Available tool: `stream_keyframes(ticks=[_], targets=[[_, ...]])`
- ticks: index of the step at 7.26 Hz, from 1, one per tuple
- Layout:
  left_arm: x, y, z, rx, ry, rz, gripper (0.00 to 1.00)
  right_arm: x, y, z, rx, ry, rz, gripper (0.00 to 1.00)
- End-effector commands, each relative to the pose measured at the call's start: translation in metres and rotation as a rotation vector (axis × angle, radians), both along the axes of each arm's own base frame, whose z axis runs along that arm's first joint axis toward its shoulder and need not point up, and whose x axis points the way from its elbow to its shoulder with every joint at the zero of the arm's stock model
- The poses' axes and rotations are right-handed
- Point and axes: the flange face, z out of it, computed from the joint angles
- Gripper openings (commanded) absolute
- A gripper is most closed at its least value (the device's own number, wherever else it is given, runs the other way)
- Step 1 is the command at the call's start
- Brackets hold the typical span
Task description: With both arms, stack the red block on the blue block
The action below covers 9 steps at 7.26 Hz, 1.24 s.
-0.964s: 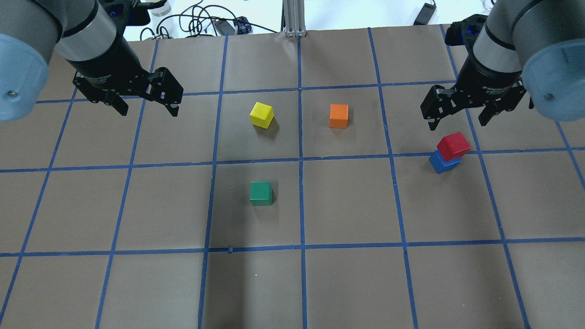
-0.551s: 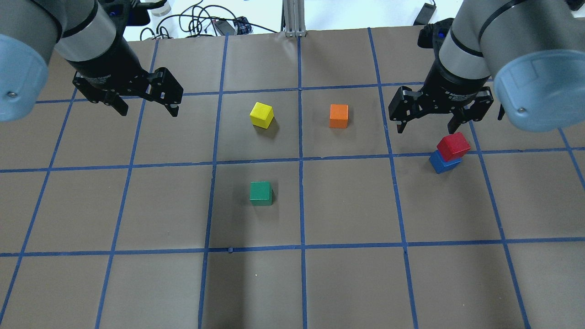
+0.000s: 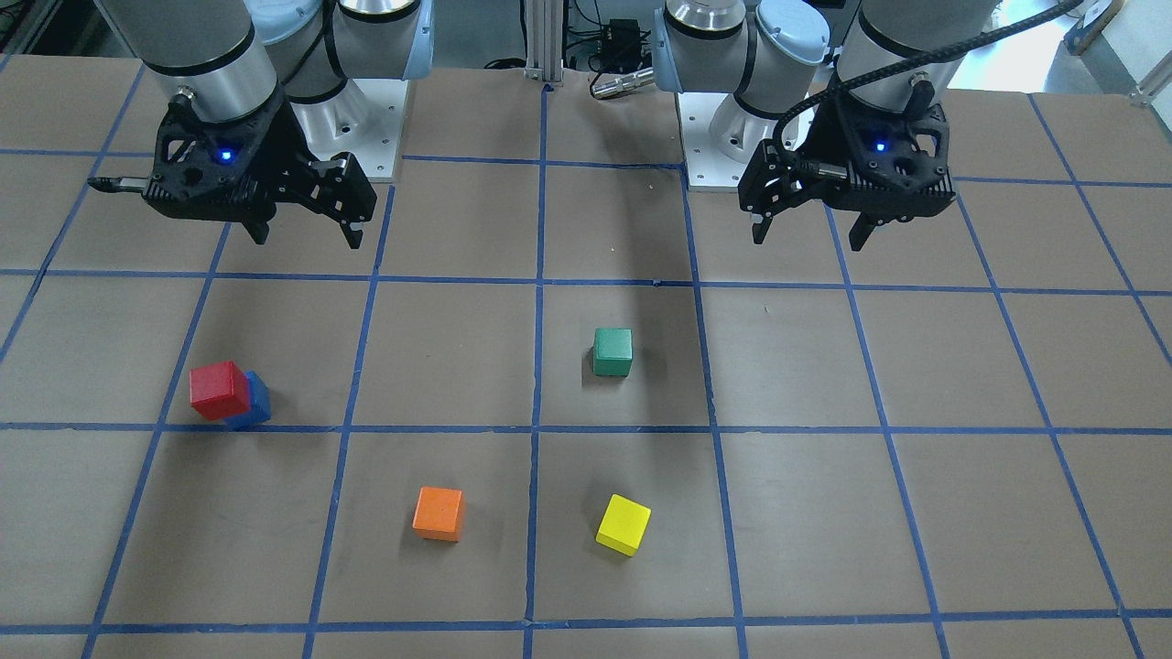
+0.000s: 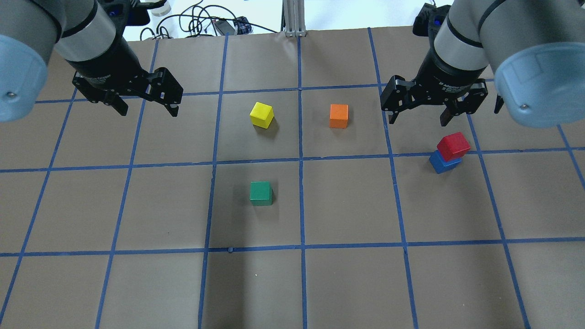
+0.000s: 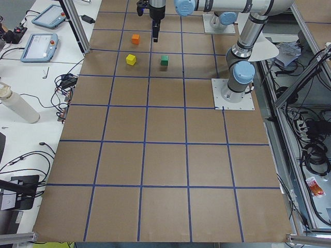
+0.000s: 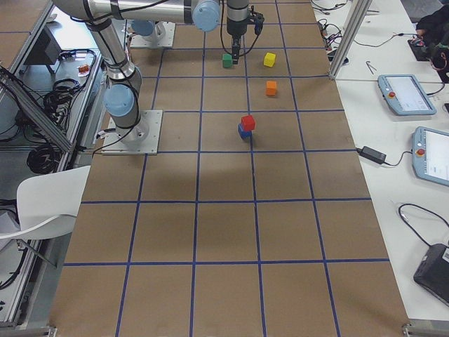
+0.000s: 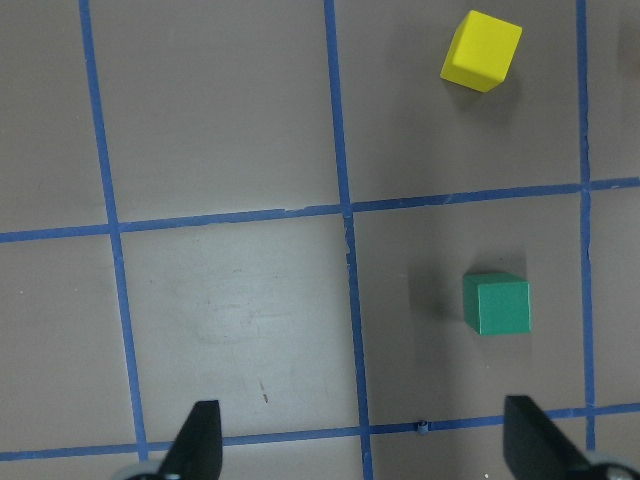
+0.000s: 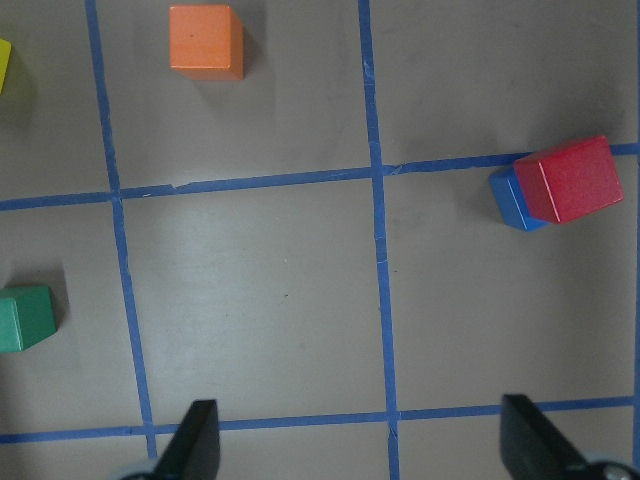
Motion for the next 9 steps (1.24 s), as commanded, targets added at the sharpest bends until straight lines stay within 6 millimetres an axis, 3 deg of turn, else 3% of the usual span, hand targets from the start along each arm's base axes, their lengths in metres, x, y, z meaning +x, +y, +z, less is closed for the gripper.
stream_keyframes(ticks=[1,4,9], targets=[[0.0,0.0,0.0,0.0,0.0,0.0,1.0,-0.005,-0.001,0.001,0.0,0.002,0.004,1.0],[0.0,0.001,-0.001,0.003,-0.001,0.002,1.0,-0.025,-0.005,0.0,0.008,0.004,0.014,1.0],[0.0,0.004,-0.003,0.008,-0.001,0.002,1.0,-0.025,0.01,0.012,0.022,0.007,0.013,1.0]])
